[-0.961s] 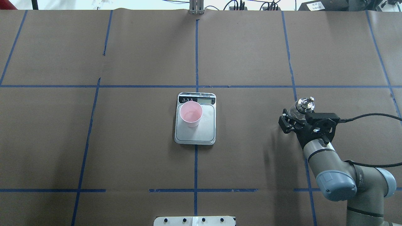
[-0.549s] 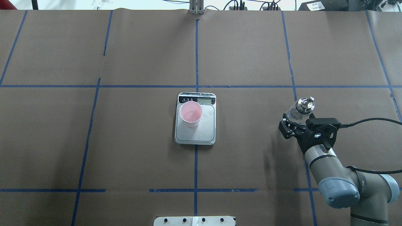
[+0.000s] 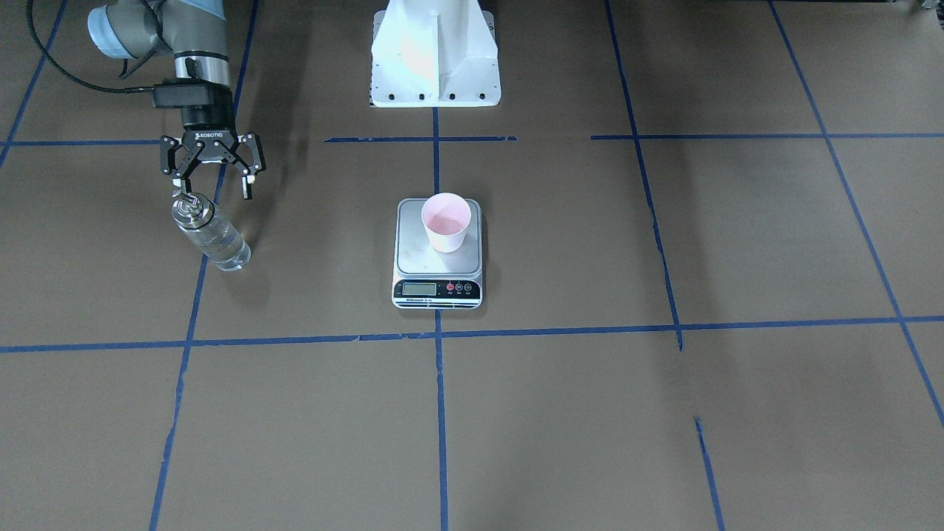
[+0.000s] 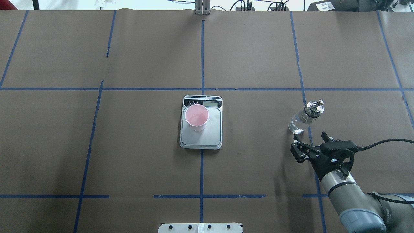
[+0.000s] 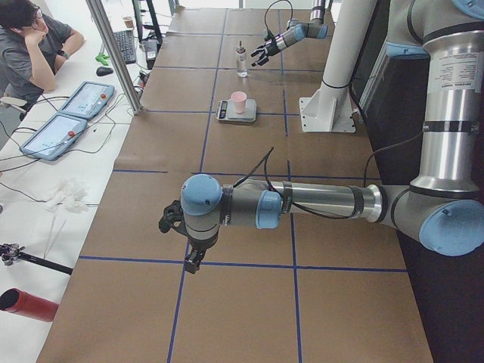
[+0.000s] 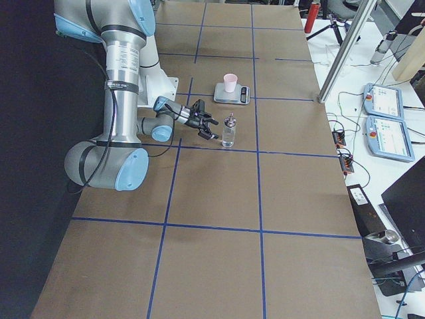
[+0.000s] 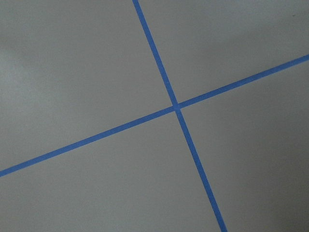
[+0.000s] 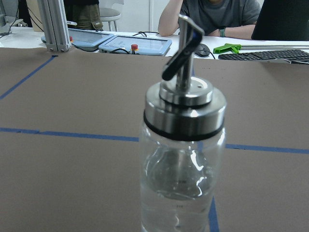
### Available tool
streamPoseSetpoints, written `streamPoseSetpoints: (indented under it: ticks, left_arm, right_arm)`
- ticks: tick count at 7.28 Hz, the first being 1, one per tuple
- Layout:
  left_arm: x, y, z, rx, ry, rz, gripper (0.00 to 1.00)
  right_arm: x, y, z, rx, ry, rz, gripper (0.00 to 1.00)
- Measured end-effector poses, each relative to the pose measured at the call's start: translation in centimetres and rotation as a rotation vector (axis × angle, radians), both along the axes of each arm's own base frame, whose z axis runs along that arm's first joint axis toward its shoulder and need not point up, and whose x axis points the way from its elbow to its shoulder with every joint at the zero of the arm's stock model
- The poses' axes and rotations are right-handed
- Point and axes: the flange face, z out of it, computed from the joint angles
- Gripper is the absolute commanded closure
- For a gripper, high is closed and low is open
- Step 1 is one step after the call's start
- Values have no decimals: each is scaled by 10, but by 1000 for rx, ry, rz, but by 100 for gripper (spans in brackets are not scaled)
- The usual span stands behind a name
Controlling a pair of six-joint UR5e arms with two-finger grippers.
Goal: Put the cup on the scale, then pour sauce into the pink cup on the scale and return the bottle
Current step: 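Release the bottle and withdraw the right gripper away from it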
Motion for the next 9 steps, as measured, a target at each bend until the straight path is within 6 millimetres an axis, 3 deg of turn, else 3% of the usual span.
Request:
streamPoseSetpoints:
  ticks: [2, 4, 6, 9]
  left_arm:
    - [0, 0, 0, -1, 0, 0, 0]
    - [0, 0, 0, 0, 0, 0, 0]
    - [0, 0, -1, 1, 0, 0, 0]
    - [0, 0, -3, 6, 1, 0, 0]
  right_arm:
    - [7, 13, 10, -4, 15, -21, 0]
    - [25, 13, 22, -18, 72, -55, 0]
    - [49, -10, 34, -42, 152, -84, 0]
    - [112, -61, 72, -74, 206, -155, 0]
